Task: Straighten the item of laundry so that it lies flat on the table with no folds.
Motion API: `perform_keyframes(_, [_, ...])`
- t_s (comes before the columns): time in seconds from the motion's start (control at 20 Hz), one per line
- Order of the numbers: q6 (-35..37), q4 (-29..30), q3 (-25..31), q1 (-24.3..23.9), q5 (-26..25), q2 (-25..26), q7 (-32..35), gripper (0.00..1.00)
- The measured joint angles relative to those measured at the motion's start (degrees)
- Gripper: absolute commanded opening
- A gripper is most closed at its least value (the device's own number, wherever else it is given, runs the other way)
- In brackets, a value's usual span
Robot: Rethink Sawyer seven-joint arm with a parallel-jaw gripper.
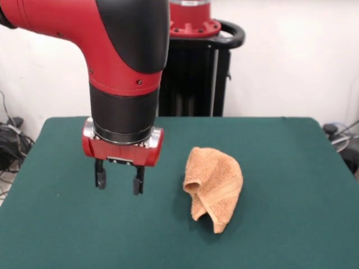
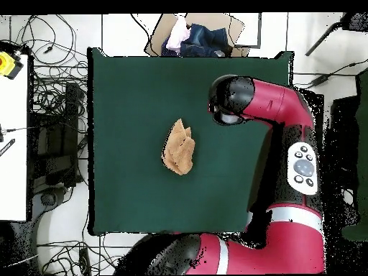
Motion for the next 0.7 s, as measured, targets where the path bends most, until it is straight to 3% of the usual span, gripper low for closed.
perform_keyframes(0.7, [0.0,1.22,7.32,-2.75,2.51,-0.82,0.0,1.0])
